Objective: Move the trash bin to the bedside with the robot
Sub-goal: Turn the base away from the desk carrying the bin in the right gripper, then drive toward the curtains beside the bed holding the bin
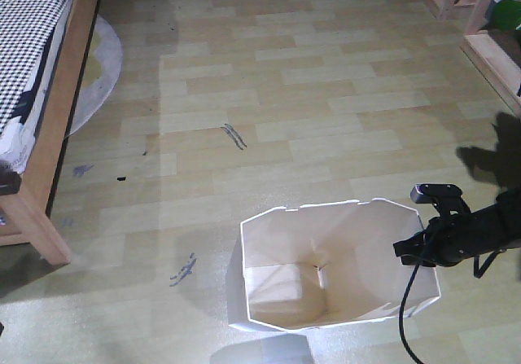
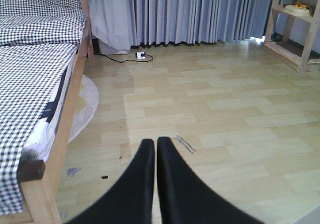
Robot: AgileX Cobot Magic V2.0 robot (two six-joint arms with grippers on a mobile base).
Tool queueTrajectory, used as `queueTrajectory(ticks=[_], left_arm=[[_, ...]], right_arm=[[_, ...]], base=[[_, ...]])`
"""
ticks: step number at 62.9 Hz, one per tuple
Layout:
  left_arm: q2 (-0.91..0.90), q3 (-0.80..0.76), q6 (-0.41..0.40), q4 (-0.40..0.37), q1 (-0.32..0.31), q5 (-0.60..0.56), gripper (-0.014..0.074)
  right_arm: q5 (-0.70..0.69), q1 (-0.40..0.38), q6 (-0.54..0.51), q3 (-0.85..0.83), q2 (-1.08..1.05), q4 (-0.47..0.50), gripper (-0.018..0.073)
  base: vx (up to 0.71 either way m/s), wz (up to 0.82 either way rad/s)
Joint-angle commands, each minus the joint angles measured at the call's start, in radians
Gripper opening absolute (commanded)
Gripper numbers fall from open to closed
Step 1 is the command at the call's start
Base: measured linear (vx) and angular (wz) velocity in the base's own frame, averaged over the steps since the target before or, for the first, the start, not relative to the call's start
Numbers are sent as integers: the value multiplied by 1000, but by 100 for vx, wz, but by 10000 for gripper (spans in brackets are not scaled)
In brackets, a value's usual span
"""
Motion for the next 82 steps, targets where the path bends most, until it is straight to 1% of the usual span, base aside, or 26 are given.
queueTrajectory(ticks=[1,82], left_arm=[[-14,19,-4,-3,-2,-69,-6],[-14,19,-4,-3,-2,-69,-6]], right_arm=[[193,-2,6,-11,-63,50,-5],[193,-2,6,-11,-63,50,-5]], base=[[29,-2],[30,7]])
